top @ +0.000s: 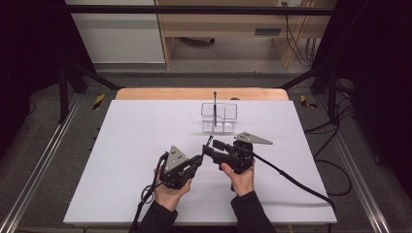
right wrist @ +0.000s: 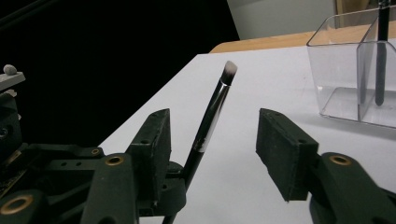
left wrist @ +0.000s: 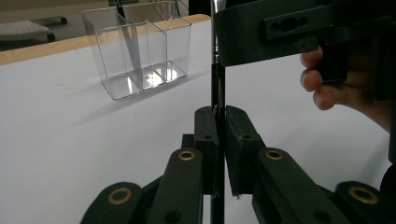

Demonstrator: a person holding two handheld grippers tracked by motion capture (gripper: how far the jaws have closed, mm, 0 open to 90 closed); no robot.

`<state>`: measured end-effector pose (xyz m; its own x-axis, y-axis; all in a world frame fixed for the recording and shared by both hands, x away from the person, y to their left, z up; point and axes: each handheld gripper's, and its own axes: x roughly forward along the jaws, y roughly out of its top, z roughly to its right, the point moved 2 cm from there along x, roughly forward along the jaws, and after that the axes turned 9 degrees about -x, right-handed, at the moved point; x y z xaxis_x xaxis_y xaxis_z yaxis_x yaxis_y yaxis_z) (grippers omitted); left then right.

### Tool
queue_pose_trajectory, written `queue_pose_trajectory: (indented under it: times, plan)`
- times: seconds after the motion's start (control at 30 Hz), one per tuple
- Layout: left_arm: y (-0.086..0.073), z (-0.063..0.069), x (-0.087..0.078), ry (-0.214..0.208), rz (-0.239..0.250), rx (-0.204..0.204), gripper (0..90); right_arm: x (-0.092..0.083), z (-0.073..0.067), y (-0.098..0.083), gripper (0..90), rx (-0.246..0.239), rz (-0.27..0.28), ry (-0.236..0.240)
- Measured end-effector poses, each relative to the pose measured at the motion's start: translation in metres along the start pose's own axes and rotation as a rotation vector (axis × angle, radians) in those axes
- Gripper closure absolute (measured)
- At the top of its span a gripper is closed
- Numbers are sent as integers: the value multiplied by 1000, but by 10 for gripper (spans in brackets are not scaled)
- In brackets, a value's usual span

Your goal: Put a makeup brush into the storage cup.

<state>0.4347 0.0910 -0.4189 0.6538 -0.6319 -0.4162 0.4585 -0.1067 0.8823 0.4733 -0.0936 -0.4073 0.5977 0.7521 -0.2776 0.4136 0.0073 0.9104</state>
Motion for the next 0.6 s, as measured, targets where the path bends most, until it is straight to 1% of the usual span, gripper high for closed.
queue_pose_trajectory:
  times: [0.23,0.37,0.4,0.6]
  plan:
    - [0,3,0,-7,6,0,834,1,0,-1,546,18,2,16]
    - [-1,4,1,-6,8,-1,834,2,-1,-1,581,31,4,32]
    - [0,5,1,-5,12,0,834,2,-1,-1,604,34,6,39]
    - [0,6,0,-7,18,-1,834,3,-1,-1,673,50,5,57]
